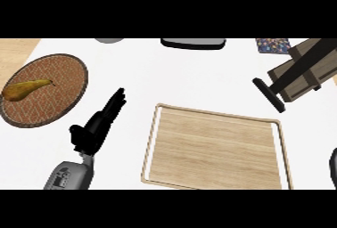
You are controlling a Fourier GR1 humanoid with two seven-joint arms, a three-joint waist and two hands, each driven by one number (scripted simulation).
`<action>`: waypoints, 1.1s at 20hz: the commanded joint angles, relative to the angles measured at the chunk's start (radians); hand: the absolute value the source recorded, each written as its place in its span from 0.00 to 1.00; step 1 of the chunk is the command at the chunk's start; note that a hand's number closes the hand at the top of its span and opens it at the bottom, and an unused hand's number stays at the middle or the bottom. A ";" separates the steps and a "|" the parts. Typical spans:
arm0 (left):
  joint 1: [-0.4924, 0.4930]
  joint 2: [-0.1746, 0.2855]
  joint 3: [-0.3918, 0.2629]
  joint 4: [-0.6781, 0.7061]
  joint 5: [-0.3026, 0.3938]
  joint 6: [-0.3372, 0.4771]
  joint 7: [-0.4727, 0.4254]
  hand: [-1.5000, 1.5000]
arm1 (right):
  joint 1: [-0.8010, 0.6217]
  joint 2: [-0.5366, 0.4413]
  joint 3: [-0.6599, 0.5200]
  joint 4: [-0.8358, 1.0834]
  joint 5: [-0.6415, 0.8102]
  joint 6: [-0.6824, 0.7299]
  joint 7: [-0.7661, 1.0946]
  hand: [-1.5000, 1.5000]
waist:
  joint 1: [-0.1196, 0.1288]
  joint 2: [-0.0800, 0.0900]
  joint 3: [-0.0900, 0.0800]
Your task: Pick the cupcake from the tray and place it in the tiered basket
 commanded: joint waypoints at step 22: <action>0.026 -0.009 0.004 -0.046 -0.001 -0.008 0.016 0.50 | -0.401 0.235 -0.134 0.784 0.024 -0.392 -0.077 1.00 | -0.015 -0.003 0.004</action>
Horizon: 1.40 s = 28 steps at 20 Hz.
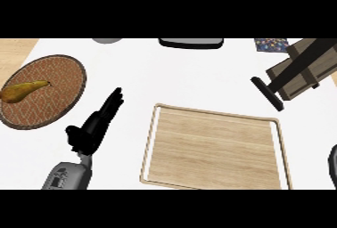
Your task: Pick the cupcake from the tray and place it in the tiered basket
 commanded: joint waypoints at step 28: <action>0.116 0.043 0.082 -0.008 0.014 0.007 -0.035 0.50 | 0.206 -0.391 -0.126 -0.269 -0.003 -0.373 -0.026 0.00 | -0.111 -0.039 0.001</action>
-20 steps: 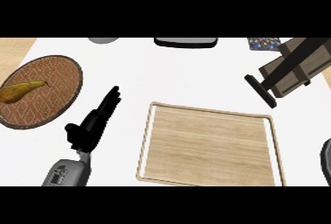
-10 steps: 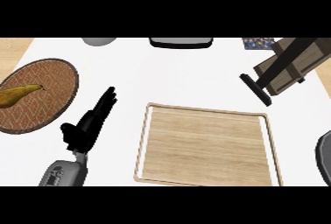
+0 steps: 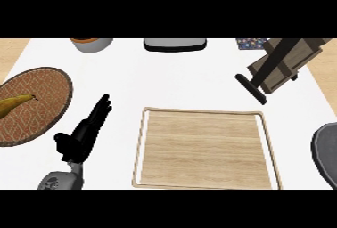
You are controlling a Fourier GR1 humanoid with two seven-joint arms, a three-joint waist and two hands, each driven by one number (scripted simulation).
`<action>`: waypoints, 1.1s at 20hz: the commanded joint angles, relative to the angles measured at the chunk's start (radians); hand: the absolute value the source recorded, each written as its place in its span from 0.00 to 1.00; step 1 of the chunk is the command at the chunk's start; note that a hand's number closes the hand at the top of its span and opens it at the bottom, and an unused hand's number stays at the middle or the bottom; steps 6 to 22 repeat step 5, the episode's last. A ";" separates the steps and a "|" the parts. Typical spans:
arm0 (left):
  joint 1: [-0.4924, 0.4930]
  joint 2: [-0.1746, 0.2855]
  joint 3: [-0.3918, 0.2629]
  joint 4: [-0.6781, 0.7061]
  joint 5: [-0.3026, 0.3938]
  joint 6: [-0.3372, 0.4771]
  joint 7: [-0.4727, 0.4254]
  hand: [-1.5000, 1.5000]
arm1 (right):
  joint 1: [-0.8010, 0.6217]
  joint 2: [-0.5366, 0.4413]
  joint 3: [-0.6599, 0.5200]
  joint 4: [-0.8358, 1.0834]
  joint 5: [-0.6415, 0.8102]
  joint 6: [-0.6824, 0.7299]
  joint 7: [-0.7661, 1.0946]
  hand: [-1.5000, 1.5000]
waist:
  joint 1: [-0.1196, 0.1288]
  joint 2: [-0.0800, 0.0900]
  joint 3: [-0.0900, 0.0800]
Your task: Pick the cupcake from the tray and place it in the tiered basket
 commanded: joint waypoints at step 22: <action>0.022 0.021 0.042 -0.012 0.036 -0.015 0.020 0.50 | 0.272 -0.172 -0.150 -0.221 -0.179 0.234 -0.016 0.00 | -0.042 -0.011 0.001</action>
